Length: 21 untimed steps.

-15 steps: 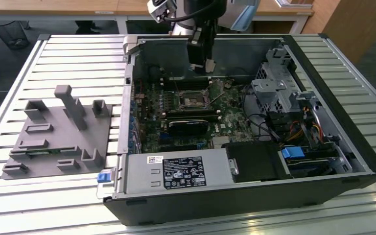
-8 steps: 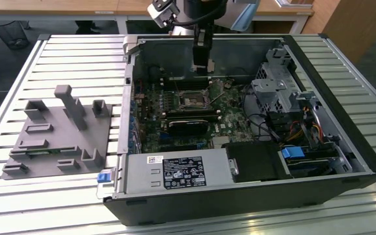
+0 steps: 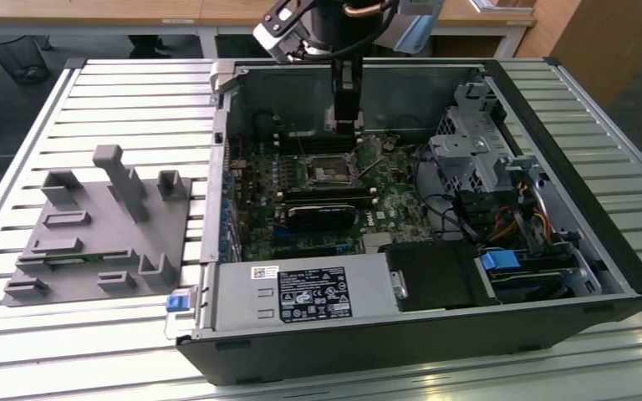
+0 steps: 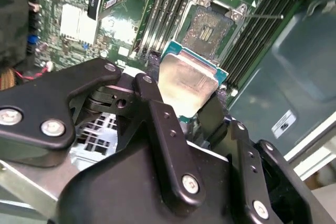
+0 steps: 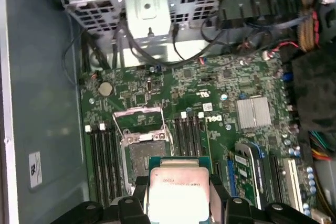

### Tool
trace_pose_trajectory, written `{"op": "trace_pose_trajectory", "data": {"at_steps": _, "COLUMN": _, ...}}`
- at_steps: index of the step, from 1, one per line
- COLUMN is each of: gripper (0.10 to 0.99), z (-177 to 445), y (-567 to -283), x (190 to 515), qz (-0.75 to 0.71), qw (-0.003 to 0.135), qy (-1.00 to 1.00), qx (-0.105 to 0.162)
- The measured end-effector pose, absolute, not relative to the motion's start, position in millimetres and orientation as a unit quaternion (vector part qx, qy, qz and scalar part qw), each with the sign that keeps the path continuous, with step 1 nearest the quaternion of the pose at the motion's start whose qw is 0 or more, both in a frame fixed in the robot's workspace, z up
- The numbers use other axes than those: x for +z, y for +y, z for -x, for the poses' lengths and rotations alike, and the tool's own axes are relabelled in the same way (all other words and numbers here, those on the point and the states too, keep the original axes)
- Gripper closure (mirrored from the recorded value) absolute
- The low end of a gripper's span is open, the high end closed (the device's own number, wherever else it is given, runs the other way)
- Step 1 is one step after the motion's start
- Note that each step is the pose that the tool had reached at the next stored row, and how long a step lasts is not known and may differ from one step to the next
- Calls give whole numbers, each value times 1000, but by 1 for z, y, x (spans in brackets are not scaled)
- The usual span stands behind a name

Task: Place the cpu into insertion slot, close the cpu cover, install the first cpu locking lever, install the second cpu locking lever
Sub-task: 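Place the cpu into insertion slot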

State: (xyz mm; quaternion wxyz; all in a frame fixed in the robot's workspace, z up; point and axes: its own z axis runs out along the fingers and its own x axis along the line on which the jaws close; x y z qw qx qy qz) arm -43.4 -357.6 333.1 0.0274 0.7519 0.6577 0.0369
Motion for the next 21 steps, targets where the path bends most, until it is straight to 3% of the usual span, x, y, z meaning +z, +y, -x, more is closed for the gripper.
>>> {"op": "trace_pose_trajectory", "data": {"at_steps": 21, "gripper": 545, "z": 43, "y": -354, "x": 306, "qz": -681, "qw": 24, "qy": 731, "qx": 39}}
